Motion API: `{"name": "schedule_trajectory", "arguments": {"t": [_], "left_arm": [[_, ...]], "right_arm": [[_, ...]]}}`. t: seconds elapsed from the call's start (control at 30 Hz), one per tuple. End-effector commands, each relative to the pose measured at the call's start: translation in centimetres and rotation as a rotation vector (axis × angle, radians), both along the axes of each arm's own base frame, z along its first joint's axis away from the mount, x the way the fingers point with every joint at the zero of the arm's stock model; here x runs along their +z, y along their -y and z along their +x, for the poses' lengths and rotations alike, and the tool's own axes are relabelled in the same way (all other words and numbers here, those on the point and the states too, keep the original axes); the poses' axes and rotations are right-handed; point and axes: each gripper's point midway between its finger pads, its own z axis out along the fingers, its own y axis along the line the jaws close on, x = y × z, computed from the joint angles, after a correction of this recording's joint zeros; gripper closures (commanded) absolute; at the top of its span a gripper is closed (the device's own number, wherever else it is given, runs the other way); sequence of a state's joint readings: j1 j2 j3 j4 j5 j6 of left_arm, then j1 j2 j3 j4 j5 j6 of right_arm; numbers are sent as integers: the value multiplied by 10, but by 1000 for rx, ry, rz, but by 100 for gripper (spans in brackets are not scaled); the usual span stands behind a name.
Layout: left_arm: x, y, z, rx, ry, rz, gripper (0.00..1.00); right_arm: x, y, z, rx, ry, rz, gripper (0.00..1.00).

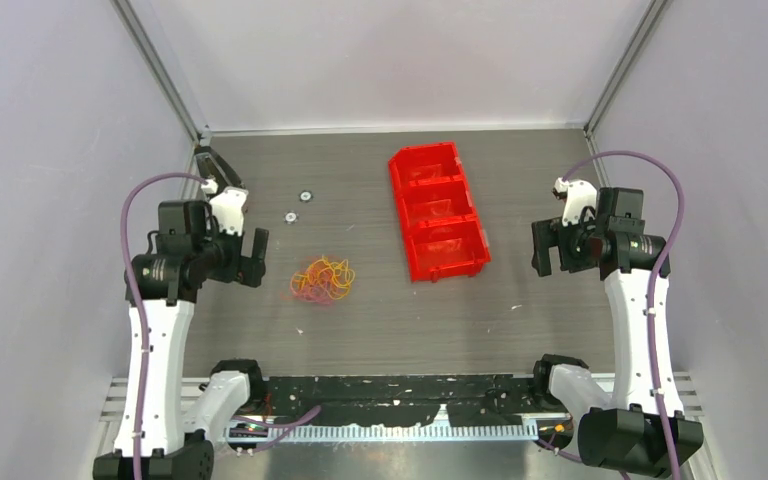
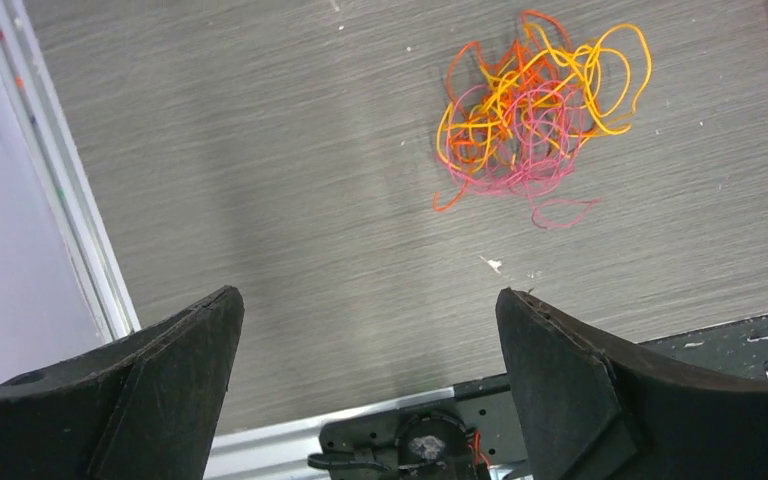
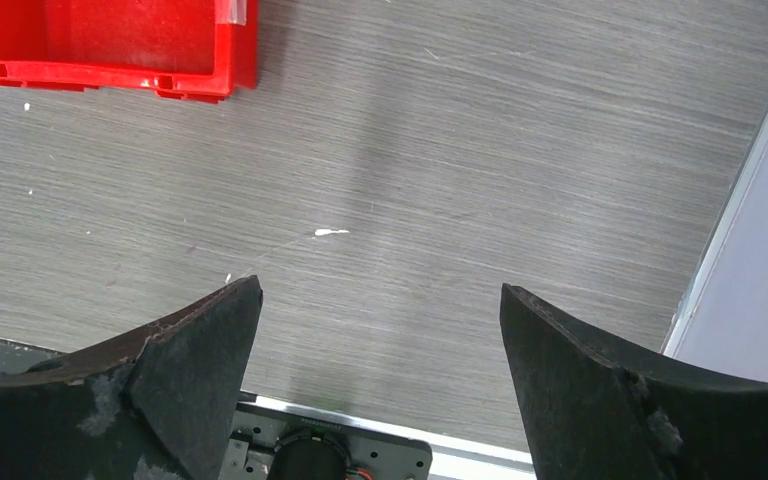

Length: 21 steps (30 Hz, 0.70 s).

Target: Untangle the cables

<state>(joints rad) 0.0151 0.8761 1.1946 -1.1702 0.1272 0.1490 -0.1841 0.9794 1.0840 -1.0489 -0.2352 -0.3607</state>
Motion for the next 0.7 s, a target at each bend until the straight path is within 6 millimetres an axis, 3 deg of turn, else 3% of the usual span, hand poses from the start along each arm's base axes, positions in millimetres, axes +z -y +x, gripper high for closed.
{"name": "schedule_trajectory", "arguments": {"t": [0.0, 0.13, 0.27, 0.4, 0.53, 0.67], "left_arm": [[29, 17, 25, -180, 146, 4, 0], [33, 47, 30, -376, 160, -56, 0], [17, 72, 35, -538, 103, -100, 1], [-17, 96, 51, -629, 31, -105, 1], [-54, 121, 63, -664, -77, -134, 1], [-91, 129, 82, -649, -143, -135, 3]], "right_arm": [[20, -7, 21, 47, 100, 17, 5], [34, -20, 37, 110, 137, 36, 5], [43, -43, 48, 193, 104, 108, 5], [48, -73, 63, 256, 91, 177, 5], [51, -117, 71, 367, 100, 230, 5], [47, -147, 75, 440, 59, 320, 5]]}}
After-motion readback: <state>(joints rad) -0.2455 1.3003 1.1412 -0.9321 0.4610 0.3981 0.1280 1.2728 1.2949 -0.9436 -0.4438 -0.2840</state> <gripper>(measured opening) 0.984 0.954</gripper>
